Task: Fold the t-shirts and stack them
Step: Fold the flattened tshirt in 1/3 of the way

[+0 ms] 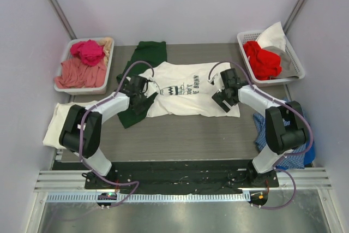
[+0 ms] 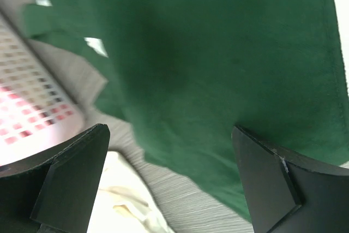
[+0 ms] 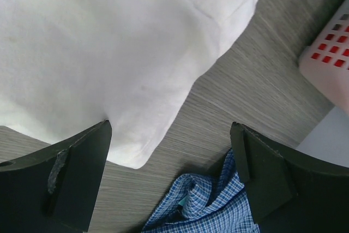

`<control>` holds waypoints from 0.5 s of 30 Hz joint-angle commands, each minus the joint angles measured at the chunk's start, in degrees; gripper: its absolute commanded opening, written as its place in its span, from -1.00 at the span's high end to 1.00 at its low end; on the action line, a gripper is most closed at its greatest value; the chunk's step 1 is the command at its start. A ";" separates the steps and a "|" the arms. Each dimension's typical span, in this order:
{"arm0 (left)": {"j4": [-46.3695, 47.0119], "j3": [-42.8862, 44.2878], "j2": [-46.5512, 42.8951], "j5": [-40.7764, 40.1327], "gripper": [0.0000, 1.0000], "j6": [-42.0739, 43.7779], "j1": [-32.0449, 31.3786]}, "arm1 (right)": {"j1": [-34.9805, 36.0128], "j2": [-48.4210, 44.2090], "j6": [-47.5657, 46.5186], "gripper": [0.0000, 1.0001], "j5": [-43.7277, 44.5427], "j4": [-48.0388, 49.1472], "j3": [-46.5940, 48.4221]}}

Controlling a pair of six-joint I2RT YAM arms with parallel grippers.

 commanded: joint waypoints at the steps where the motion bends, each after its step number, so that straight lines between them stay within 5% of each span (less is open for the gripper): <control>1: 2.72 -0.45 2.10 1.29 -0.99 -0.37 -0.02 | -0.17 2.37 0.29 -0.98 -0.64 3.39 -0.59; 15: 5.27 -5.81 6.07 -1.09 -1.00 3.76 0.60 | -0.43 4.14 -4.54 -0.98 3.84 7.44 -8.76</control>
